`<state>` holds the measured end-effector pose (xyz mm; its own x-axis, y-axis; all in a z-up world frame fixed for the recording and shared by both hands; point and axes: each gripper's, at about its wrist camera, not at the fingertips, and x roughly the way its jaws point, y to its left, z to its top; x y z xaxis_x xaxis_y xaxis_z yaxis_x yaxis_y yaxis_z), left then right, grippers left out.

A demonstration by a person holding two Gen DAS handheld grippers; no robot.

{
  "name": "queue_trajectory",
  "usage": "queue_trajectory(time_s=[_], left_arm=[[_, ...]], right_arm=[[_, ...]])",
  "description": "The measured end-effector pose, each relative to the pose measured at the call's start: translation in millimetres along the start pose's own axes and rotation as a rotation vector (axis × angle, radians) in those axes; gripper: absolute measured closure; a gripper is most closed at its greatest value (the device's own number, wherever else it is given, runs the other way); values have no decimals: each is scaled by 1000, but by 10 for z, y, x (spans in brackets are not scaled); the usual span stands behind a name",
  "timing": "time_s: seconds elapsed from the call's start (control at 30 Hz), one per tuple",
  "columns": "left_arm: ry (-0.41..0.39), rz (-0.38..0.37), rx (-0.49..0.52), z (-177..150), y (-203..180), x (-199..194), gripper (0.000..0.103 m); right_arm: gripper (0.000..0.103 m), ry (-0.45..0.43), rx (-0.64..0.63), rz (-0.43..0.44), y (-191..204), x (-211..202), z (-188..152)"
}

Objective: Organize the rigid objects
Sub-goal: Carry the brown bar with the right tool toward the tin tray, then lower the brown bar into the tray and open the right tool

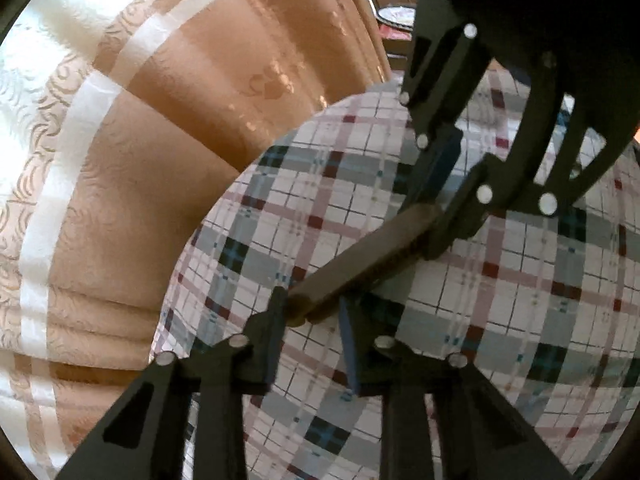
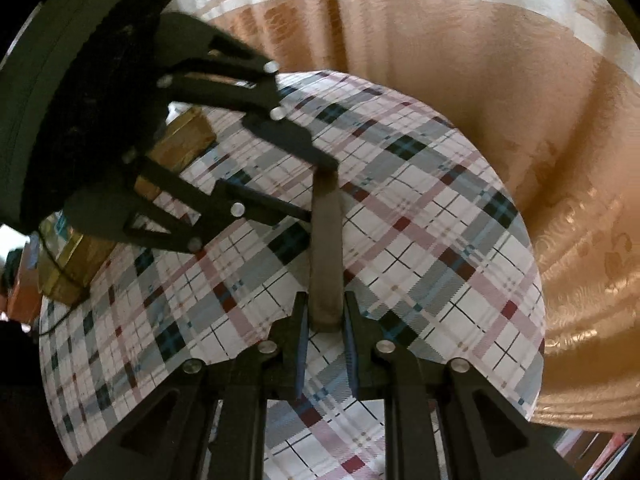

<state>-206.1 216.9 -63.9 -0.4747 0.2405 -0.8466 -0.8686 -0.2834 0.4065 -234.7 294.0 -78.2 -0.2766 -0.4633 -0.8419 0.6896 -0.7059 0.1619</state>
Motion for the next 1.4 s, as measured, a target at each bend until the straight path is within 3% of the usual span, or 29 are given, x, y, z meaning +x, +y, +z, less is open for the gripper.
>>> queue_trajectory(time_s=[0.13,0.17,0.3,0.53,0.73,0.97,1.33,1.4], left_arm=[[3,-16,-26,-69,-9,-75,89],[0,-17,-33,-109,-23,-104,103],[-29,-66,-88,-157,28,-339,103],[-22,-26,-97,-456,35,-755,103],[-24,41,-131,-872,44,-1354,102],[34,123,-197,-1561,112,-1733,101],[158,131,-305,-2323,-9,-1297,100],[169,128,-313,-2403,-73,-1241,100]], right_arm=[[86,-29,29,27,53,-51,4],[86,-35,30,26,79,-80,20],[86,-31,12,16,249,-150,99],[86,-62,-47,25,682,-399,239],[86,-105,-107,48,1376,-666,433],[86,-125,-172,74,2129,-398,787],[86,-66,-122,64,2605,513,835],[86,-78,-67,113,2528,531,852]])
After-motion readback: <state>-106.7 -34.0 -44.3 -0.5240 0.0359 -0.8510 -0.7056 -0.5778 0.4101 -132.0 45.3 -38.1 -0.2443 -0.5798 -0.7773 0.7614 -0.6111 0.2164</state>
